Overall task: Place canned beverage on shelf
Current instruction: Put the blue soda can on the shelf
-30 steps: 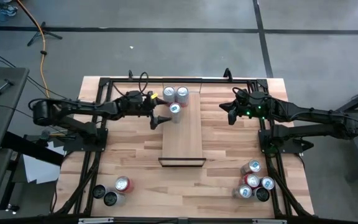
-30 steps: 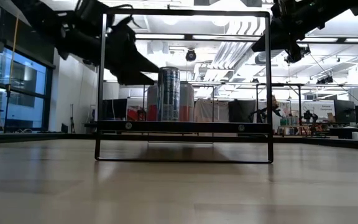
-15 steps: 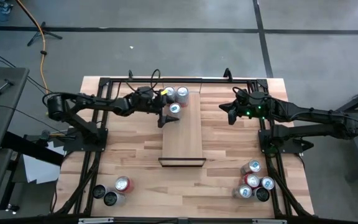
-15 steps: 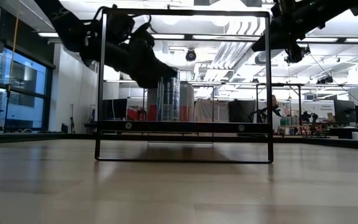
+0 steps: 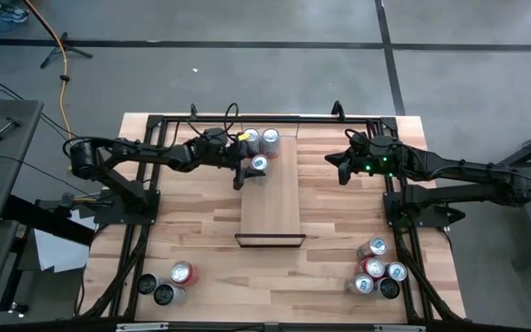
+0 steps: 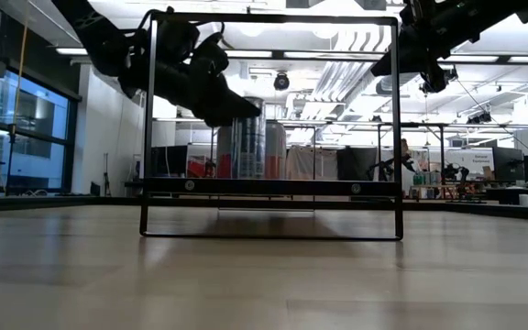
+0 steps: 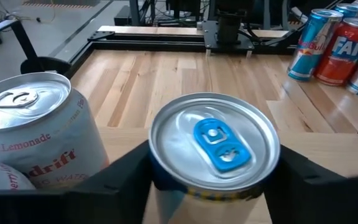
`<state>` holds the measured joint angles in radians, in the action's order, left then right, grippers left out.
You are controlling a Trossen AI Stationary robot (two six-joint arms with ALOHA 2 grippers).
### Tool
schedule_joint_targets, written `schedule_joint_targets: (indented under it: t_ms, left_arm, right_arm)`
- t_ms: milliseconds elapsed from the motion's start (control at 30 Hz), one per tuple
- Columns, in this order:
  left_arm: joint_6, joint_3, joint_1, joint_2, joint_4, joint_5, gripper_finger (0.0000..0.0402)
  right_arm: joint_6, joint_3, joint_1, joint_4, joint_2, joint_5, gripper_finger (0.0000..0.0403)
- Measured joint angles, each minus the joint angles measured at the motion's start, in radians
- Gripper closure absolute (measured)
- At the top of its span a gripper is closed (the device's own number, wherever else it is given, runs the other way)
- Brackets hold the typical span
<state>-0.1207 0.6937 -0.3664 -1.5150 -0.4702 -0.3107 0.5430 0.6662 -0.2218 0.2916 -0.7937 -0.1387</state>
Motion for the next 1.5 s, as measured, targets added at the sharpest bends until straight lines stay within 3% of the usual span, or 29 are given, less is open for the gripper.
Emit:
schedule_joint_targets:
  t_ms: [100,200,300,467,633,1067,1333,1500]
  left_arm:
    - [0.007,0.0,0.0,0.003,0.001,0.004,0.0243]
    - [0.037,0.0,0.0,0.026,0.017,0.057,0.0244]
    - [0.09,-0.001,0.0,0.087,0.057,0.178,0.0244]
    - [0.181,-0.001,0.007,0.204,0.234,0.352,0.021]
    - [0.221,-0.001,0.046,0.259,0.308,0.48,0.0208]
    - [0.251,0.0,0.089,0.131,0.179,0.528,0.0212]
    - [0.135,-0.001,0.115,0.08,0.122,0.536,0.021]
    - [0.146,0.001,0.112,0.069,0.117,0.547,0.0209]
  right_arm:
    - [0.0,0.0,0.0,0.0,0.0,0.0,0.0403]
    - [0.0,0.0,0.0,0.001,0.0,0.0,0.0403]
    - [-0.001,0.0,0.0,0.011,0.0,0.0,0.0403]
    - [-0.005,0.0,0.0,0.029,0.0,0.0,0.0403]
    - [-0.025,0.0,0.0,0.031,0.0,-0.001,0.0403]
    - [-0.026,0.0,0.0,0.035,0.0,-0.001,0.0403]
    - [-0.024,0.0,0.0,0.041,0.0,-0.001,0.0403]
    - [-0.024,0.0,0.0,0.041,0.0,-0.001,0.0403]
